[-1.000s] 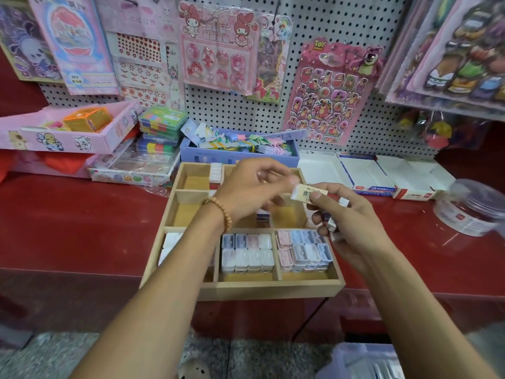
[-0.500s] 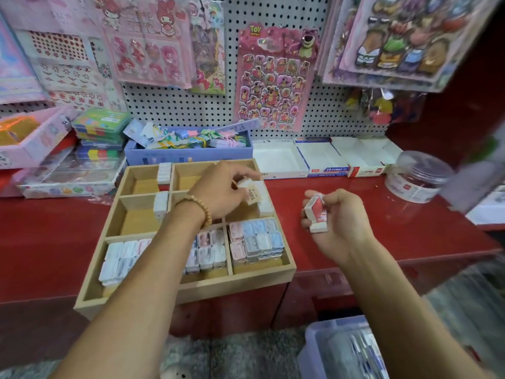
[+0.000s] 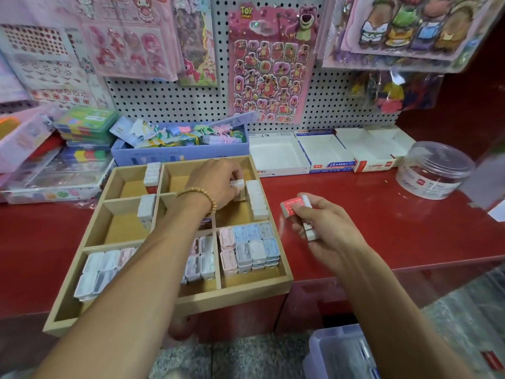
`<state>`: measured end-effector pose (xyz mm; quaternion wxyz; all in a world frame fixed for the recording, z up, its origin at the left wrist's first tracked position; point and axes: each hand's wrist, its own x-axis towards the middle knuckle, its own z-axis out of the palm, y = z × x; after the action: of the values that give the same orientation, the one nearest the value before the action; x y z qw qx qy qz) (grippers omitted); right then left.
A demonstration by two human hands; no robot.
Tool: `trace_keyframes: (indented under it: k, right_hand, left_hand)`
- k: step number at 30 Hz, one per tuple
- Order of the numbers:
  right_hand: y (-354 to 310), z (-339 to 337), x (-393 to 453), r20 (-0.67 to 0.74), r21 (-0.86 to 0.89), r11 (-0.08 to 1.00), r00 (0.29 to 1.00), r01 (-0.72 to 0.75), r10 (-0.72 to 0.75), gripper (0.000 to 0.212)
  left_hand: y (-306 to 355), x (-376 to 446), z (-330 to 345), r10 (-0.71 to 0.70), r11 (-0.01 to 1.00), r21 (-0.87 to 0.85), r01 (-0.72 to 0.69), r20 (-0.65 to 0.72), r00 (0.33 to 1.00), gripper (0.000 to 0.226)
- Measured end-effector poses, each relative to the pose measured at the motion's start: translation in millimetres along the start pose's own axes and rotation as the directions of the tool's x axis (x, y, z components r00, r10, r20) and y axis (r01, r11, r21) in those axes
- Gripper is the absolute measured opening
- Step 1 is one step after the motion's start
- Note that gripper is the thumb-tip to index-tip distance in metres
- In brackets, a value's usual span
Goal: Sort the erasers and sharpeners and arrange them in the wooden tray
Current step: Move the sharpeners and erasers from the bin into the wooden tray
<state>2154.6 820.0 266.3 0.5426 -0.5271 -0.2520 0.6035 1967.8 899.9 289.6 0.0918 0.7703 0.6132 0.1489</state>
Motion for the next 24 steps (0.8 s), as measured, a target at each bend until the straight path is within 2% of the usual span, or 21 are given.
trace_keyframes:
  k: [8, 9, 12, 13, 15, 17, 18, 20, 24]
  right_hand:
    - [3.3, -6.1, 6.7, -0.003, -0.101, 0.994, 1.000, 0.029, -0.030, 0.022]
    - [3.2, -5.6, 4.8, 0.016, -0.078, 0.996, 0.999, 0.034, -0.033, 0.022]
    - [0.2, -1.6, -1.9, 0.070, -0.024, 0.998, 0.996, 0.062, -0.060, 0.022]
    - [-1.8, 0.5, -4.0, 0.083, -0.005, 0.997, 0.994, 0.075, -0.074, 0.022]
    - [-7.0, 6.9, -8.6, 0.102, 0.040, 0.994, 0.989, 0.099, -0.102, 0.023]
    - [-11.1, 14.3, -12.4, 0.112, 0.080, 0.991, 0.986, 0.111, -0.120, 0.026]
    - [-12.8, 18.2, -14.1, 0.116, 0.096, 0.989, 0.985, 0.116, -0.127, 0.026]
    - [-14.1, 25.6, -16.9, 0.130, 0.125, 0.985, 0.982, 0.123, -0.139, 0.025]
    - [-10.0, 41.2, -22.4, 0.170, 0.112, 0.986, 0.975, 0.126, -0.144, 0.019]
  left_hand:
    - [3.0, 7.4, 11.5, 0.028, 0.997, 0.077, -0.027, -0.017, 0.999, 0.014]
    - [2.5, 7.4, 10.3, 0.025, 0.995, 0.096, -0.024, -0.013, 1.000, 0.016]
    - [1.8, 5.7, 0.4, 0.035, 0.990, 0.139, -0.032, -0.018, 0.999, 0.041]
    - [4.4, 2.4, -4.7, 0.050, 0.996, 0.071, -0.046, -0.053, 0.997, 0.040]
    - [14.0, -9.6, -14.4, 0.062, 0.971, -0.225, -0.080, -0.085, 0.994, 0.024]
    - [24.9, -25.2, -22.7, 0.071, 0.824, -0.565, -0.048, 0.019, 0.997, 0.013]
    - [28.0, -32.8, -25.7, 0.088, 0.732, -0.681, -0.009, 0.081, 0.993, 0.012]
    - [27.3, -43.1, -29.3, 0.134, 0.594, -0.804, 0.033, 0.140, 0.981, 0.009]
    - [16.8, -56.5, -31.8, 0.116, 0.517, -0.856, -0.014, 0.053, 0.992, 0.016]
